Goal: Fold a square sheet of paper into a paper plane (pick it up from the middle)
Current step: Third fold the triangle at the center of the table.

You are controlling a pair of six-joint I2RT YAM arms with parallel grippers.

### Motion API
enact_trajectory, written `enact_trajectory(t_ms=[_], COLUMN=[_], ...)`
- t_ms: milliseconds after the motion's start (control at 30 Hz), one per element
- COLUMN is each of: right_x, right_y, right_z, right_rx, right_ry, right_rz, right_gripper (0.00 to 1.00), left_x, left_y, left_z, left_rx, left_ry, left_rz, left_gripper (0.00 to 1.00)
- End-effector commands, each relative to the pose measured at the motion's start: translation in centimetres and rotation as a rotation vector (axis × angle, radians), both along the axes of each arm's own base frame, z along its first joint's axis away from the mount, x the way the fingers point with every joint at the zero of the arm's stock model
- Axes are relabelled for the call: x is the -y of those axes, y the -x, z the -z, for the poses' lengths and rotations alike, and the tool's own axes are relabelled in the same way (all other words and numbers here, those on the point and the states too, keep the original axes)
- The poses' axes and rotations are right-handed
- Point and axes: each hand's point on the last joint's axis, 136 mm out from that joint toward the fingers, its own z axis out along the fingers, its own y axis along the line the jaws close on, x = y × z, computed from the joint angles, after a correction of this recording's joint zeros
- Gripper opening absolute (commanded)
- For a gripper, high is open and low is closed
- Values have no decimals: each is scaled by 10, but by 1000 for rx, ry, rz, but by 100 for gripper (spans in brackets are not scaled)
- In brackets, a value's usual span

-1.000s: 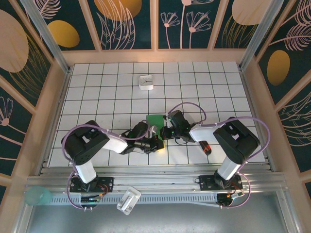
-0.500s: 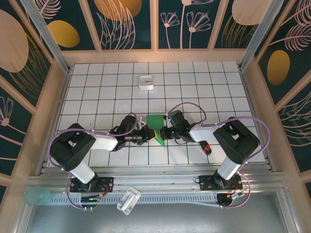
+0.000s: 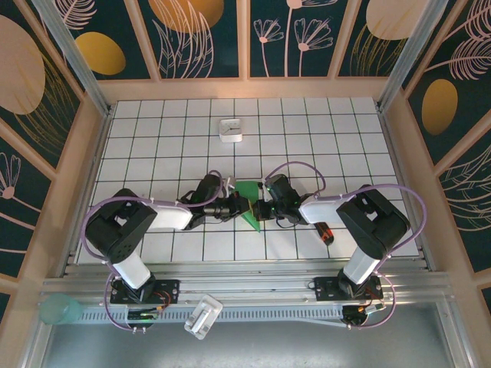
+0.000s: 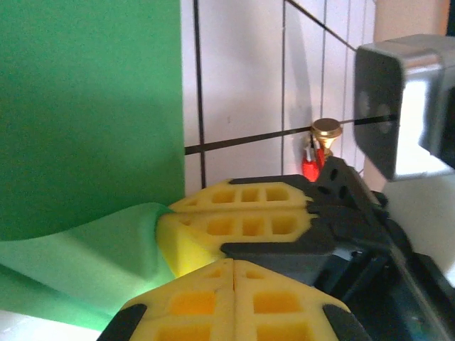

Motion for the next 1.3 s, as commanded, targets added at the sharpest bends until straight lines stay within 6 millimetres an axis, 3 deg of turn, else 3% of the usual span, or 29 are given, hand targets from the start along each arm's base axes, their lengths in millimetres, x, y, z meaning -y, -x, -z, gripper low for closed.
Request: enact_trajectory(t_ms=[0, 200, 400, 633, 733, 900, 1200, 1267], right_x=[51, 52, 52, 53, 53, 52, 51, 51], right_y=[46, 47, 47, 46, 46, 46, 45, 46], right_z=[64, 65, 66, 67, 67, 66, 66, 66], right_rx=[-214, -216, -216, -213, -213, -211, -209, -213], right_ry=[234, 238, 242, 246, 249, 246, 243, 243], right_rz=[18, 19, 16, 14, 14, 12, 11, 11], right_gripper=[0, 0, 0, 0, 0, 0, 0, 0], left_x=[-6, -18, -24, -25, -18, -12, -14, -16], left_y=[-5, 3, 12, 13, 7, -4, -24, -23], left_z=[10, 37, 49, 42, 17, -1, 8, 23], left_rx=[0, -41, -65, -54, -6, 40, 48, 24], left_ry=[-60, -133, -156, -146, -98, -77, -129, -167], left_rz=[-14, -21, -10, -8, -5, -10, -28, -16], left_gripper=[0, 0, 0, 0, 0, 3, 5, 5])
